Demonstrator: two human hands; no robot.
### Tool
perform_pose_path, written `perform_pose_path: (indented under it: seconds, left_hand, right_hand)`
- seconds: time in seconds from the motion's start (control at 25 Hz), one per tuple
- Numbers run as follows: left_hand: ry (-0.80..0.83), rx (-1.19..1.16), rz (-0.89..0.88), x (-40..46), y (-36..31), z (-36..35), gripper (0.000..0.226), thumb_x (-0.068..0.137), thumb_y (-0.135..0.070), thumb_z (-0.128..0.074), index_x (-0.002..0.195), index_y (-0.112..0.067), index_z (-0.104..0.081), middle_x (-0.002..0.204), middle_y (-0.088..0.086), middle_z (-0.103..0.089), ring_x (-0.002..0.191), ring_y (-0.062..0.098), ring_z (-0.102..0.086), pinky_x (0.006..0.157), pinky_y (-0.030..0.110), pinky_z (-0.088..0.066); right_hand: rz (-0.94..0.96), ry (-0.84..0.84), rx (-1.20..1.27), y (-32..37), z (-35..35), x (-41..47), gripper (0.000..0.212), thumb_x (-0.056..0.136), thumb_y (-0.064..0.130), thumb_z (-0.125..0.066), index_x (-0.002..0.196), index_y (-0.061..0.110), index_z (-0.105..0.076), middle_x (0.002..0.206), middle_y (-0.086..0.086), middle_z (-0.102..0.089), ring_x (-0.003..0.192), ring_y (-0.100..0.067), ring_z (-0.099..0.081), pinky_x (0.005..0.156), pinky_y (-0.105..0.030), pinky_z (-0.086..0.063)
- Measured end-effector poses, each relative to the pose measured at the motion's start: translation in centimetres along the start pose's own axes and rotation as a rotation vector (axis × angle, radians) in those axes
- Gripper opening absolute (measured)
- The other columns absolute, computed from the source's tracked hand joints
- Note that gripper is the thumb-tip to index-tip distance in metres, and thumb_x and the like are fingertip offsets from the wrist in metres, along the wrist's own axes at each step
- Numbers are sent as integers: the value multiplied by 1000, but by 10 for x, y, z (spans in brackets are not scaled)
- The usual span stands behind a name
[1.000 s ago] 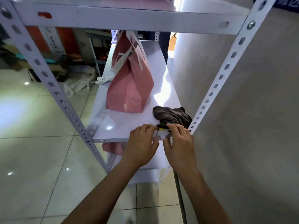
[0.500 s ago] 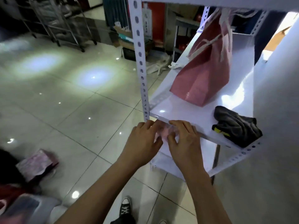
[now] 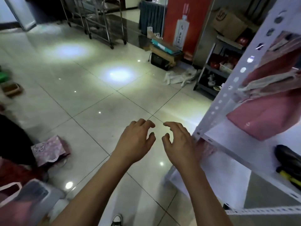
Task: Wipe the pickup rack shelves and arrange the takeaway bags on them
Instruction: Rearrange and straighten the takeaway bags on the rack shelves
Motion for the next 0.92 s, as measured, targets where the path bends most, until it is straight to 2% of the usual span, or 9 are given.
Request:
perform_pose_path:
  seconds: [0.12, 0.24, 0.48, 0.64, 0.92]
  left_hand:
    - [9, 3, -10, 16, 50, 24, 34, 97, -33, -48, 130, -24, -56, 127, -3, -59, 111, 21, -53, 94, 37, -45]
    - [38, -7, -10, 29, 95, 44, 34, 97, -33, -48, 130, -24, -56, 128, -2, -58, 113, 22, -53, 97, 39, -44]
    - [62, -5, -1, 65, 160, 61, 36, 97, -34, -48, 131, -25, -54, 131, -3, -55, 117, 22, -50, 99, 38, -40]
    - [74, -20, -13, 110, 186, 59, 35, 97, -34, -49, 131, -25, -55, 130, -3, -56, 117, 22, -51, 99, 37, -40]
    - [146, 46, -59, 231, 222, 42, 36, 98, -35, -47, 132, -27, -53, 134, -7, -53, 124, 19, -47, 103, 36, -38]
  right_hand:
    - [-25, 11, -39, 27, -41, 27, 39, 92, 14, -57, 130, 21, -60, 131, 4, -62, 117, -19, -57, 100, -37, -46]
    - [-79, 0, -42, 48, -74, 46, 39, 91, 16, -57, 129, 23, -60, 130, 6, -62, 114, -18, -57, 96, -36, -47]
    - [-113, 49, -53, 73, -125, 89, 37, 93, 19, -57, 130, 25, -58, 130, 6, -60, 112, -17, -58, 96, -39, -47]
    - [-125, 44, -49, 72, -147, 136, 37, 94, 21, -56, 130, 28, -57, 128, 8, -59, 112, -15, -57, 97, -39, -48]
    - [-203, -71, 37, 36, -184, 255, 31, 95, 26, -54, 124, 32, -58, 121, 12, -61, 105, -15, -61, 88, -37, -51]
Point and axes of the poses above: each hand's wrist, its own x-axis towards the middle knuckle, its own z-axis out of the back of the hand, y = z × x, the point moved 9 cm from there along x, towards the middle knuckle
